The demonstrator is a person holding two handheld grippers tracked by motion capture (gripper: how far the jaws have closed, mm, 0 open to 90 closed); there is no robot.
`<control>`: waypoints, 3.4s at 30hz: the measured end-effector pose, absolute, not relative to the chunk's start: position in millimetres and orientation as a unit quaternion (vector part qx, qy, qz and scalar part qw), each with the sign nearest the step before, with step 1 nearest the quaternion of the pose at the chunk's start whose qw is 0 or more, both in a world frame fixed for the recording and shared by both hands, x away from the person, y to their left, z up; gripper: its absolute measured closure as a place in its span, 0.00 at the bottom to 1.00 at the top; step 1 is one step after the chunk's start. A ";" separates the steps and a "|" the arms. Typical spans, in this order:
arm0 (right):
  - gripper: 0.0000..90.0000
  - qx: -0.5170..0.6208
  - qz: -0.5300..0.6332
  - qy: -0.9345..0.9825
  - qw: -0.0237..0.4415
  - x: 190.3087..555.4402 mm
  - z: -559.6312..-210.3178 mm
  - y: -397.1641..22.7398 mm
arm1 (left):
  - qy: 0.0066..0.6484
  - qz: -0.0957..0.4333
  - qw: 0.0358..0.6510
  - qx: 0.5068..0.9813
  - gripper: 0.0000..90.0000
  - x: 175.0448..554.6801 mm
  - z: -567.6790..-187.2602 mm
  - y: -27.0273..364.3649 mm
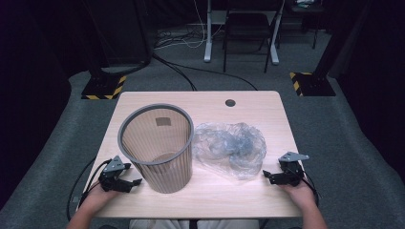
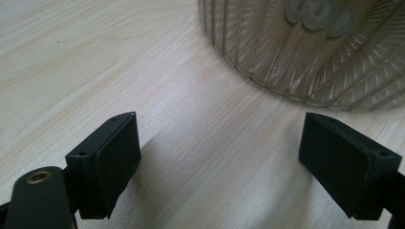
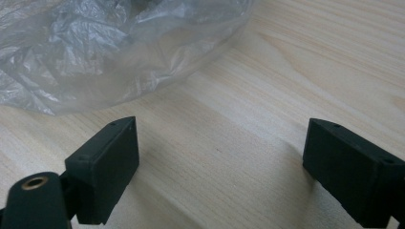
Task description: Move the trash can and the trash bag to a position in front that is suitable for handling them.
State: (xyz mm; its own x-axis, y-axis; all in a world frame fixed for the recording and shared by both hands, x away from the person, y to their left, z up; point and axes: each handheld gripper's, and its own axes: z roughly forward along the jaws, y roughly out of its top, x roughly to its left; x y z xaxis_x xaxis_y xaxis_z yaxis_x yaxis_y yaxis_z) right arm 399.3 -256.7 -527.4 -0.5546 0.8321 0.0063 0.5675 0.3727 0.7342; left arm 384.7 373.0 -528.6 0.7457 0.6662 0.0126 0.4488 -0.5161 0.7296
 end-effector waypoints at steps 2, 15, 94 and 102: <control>0.13 0.433 0.355 0.807 0.187 398.9 -527.4 -256.7 | 0.328 0.148 0.370 0.856 0.15 384.7 -528.7 373.0; 0.18 0.435 0.359 0.803 0.191 398.2 -526.9 -257.2 | 0.338 0.150 0.369 0.853 0.15 384.9 -528.7 374.2; 0.29 0.409 0.402 0.795 0.196 380.9 -485.1 -228.4 | 0.351 0.216 0.515 0.751 0.18 345.8 -326.0 394.6; 0.29 0.401 0.402 0.801 0.192 380.7 -485.0 -221.2 | 0.344 0.217 0.529 0.745 0.17 354.2 -309.9 381.2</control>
